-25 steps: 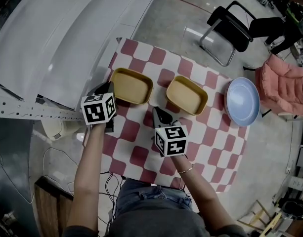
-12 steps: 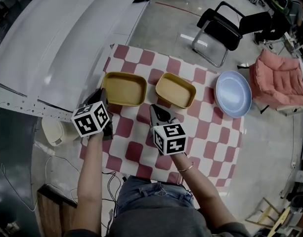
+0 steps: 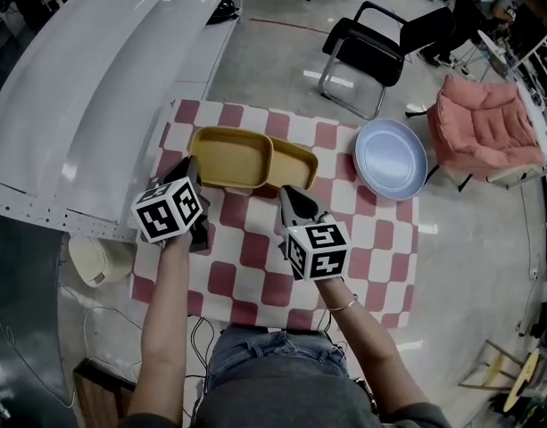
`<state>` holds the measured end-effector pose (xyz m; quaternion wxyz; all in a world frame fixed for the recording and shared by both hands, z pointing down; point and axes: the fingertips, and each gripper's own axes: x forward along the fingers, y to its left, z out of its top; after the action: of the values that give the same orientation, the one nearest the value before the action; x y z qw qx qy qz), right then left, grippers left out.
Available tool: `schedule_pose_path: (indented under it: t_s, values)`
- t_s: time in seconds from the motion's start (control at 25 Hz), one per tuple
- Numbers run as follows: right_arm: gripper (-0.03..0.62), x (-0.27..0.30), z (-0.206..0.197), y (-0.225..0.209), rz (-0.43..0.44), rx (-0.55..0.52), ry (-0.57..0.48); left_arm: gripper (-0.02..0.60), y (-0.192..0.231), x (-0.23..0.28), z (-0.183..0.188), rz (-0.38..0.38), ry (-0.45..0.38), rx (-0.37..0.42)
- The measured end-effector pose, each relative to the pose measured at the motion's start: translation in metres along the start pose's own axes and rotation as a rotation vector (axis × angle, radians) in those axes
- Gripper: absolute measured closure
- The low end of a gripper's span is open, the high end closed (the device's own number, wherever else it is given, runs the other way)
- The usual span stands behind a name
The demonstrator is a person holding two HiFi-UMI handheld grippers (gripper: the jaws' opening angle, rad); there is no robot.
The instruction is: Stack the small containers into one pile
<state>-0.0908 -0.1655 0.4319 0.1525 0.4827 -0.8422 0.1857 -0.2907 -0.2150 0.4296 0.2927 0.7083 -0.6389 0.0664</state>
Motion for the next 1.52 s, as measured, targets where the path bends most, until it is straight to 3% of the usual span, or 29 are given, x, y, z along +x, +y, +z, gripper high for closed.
schedule_pose_path:
  t_s: [0.32, 0.6, 1.52]
  values:
    - [0.585, -0.028, -0.009, -0.061, -0.129, 0.048, 0.01, 0.548, -0.071, 0.032, -0.008, -0.095, 0.047, 0.047]
    - [0.585, -0.042, -0.021, -0.094, -0.209, 0.095, 0.012, 0.548, -0.107, 0.055, -0.031, -0.145, 0.097, 0.069]
    - [0.585, -0.026, -0.037, -0.103, -0.222, 0.125, 0.046, 0.548, -0.097, 0.082, -0.061, -0.137, 0.221, 0.124]
